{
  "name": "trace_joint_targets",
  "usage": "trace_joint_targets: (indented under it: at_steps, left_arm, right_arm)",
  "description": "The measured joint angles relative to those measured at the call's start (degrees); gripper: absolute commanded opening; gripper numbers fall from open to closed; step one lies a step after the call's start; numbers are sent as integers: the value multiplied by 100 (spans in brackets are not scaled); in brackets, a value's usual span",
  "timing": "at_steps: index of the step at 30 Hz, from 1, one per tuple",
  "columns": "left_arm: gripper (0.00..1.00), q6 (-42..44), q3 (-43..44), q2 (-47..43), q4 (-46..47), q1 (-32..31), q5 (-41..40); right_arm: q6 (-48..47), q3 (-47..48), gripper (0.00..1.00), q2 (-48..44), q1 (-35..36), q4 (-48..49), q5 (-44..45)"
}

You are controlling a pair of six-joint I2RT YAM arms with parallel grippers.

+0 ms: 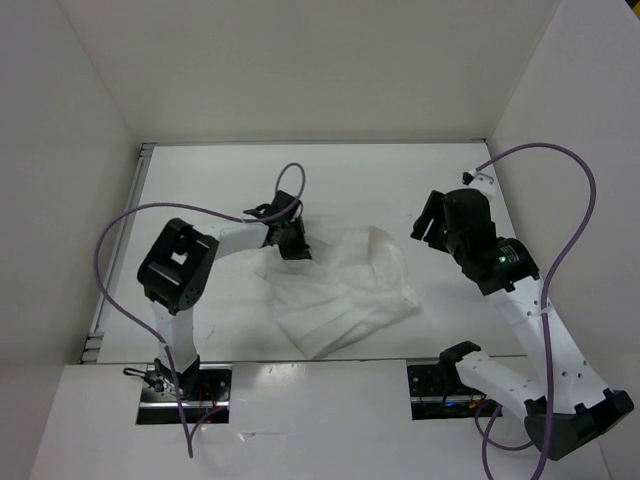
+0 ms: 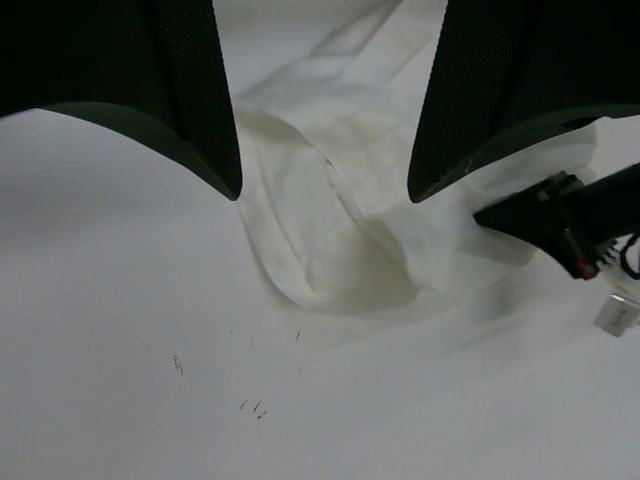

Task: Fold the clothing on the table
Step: Move the skirt to the center of the board

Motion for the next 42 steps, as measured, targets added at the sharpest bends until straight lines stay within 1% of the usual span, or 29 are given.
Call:
trace_joint_targets:
  at_steps: [3, 6, 9, 13, 14, 15, 16, 17, 18, 20, 23, 25, 27, 31, 34, 35, 38, 42]
  left_arm:
    - [0, -232, -439, -385, -39, 603, -369]
    - [0, -365, -673, -649, -184, 1003, -774]
    - [0, -404, -761, -774, -308, 1093, -990]
    - [0, -396, -881, -962, -505, 1047, -1056]
    - [7, -372, -881, -1034, -629, 1012, -1093]
    - [20, -328, -881, -1145, -730, 955, -1115]
    - [39, -240, -868, -1261, -800, 896, -1119]
    - [56, -195, -835, -1392, -872, 831, -1126]
    - [60, 9, -763, -1593, -903, 732, -1119]
    - [64, 393, -483, -1860, -911, 610, -1086]
    - [65, 1178, 302, -1875, -874, 492, -1056]
    - [65, 1853, 850, -1698, -695, 461, -1034]
    - [64, 2549, 1215, -1434, -511, 422, -1095]
    - [63, 3672, 1478, -828, -345, 365, -1154]
    - [58, 4262, 1604, -330, -356, 354, -1123]
    - [58, 4446, 1663, -170, -372, 350, -1082]
    - [58, 4854, 1749, 170, -393, 343, -968]
    - [57, 5178, 1823, 317, -409, 341, -778]
  right_arm:
    - [-50, 0, 74, -15, -26, -7, -155]
    - [-125, 0, 74, -22, -26, -4, -485]
    - [-168, -11, 71, 103, -26, 11, -883]
    - [-179, -146, 69, 476, -26, 52, -1316]
    - [-179, -195, 69, 603, -26, 61, -1397]
    - [-181, -234, 69, 708, -26, 59, -1482]
    - [-181, -269, 69, 789, -26, 59, -1528]
    - [-188, -293, 69, 852, -26, 55, -1602]
    - [-201, -299, 69, 876, -26, 59, -1622]
    - [-214, -302, 69, 876, -26, 74, -1683]
    - [-232, -302, 69, 872, -26, 138, -1794]
    - [-243, -302, 69, 876, -26, 155, -1838]
    - [-245, -302, 69, 876, -26, 175, -1897]
    - [-245, -299, 69, 885, -26, 175, -1923]
    - [-243, -299, 69, 885, -48, 157, -1912]
    - [-243, -299, 69, 883, -57, 144, -1906]
    - [-236, -299, 69, 883, -74, 111, -1895]
    - [-199, -299, 69, 883, -74, 92, -1869]
